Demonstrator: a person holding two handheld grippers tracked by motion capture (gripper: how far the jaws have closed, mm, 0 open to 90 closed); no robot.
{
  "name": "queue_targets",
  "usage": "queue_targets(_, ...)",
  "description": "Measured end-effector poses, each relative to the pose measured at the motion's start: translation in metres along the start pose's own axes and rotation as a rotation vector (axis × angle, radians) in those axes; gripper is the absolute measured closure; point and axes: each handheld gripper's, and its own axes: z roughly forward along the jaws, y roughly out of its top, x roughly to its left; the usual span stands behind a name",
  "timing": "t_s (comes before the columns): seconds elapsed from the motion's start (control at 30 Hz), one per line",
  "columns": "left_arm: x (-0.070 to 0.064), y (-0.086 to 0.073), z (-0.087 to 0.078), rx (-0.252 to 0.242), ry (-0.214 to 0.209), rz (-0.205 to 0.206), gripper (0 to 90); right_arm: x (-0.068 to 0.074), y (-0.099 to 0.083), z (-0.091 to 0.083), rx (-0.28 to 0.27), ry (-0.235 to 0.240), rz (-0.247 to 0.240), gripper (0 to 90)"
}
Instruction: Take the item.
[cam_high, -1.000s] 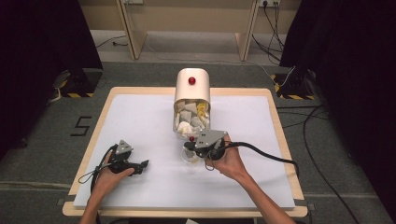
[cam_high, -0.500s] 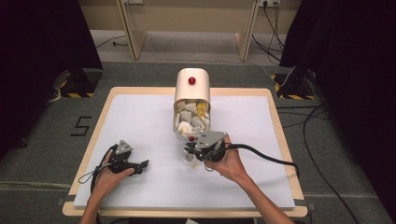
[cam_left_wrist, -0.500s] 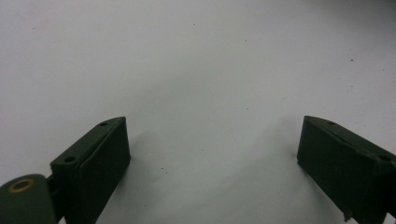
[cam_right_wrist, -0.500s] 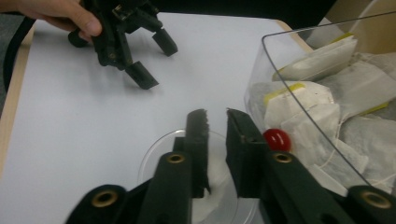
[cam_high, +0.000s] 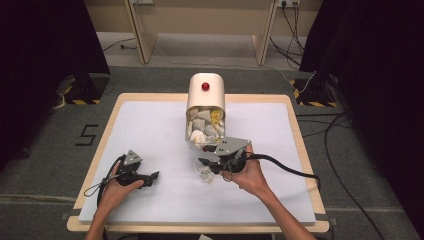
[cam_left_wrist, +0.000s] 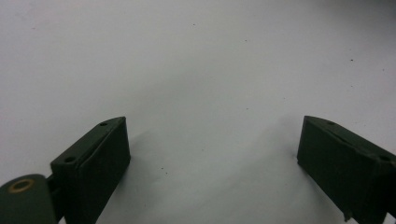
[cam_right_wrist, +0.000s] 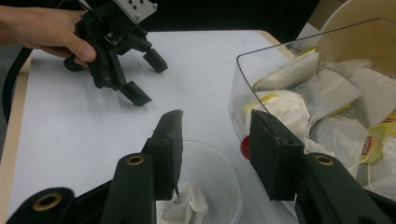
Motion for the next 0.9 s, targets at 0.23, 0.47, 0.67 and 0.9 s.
queue_targets(0.23,0.000,0.000,0.000,0.002,0.000,0.002,8.4,-0.001,0.001,-0.011,-0.011,-0.021,0.020,50.1)
queue_targets(0.47,0.000,0.000,0.000,0.002,-0.001,0.002,8.4,-0.010,-0.006,-0.030,-0.056,-0.045,0.083,48.4)
queue_targets(0.67,0.000,0.000,0.000,0.000,-0.001,0.000,8.4,-0.017,-0.011,-0.046,-0.051,-0.063,0.111,48.1)
queue_targets(0.9,0.000,0.000,0.000,-0.001,-0.001,-0.001,8.5,-0.021,-0.013,-0.060,-0.061,-0.074,0.127,46.8)
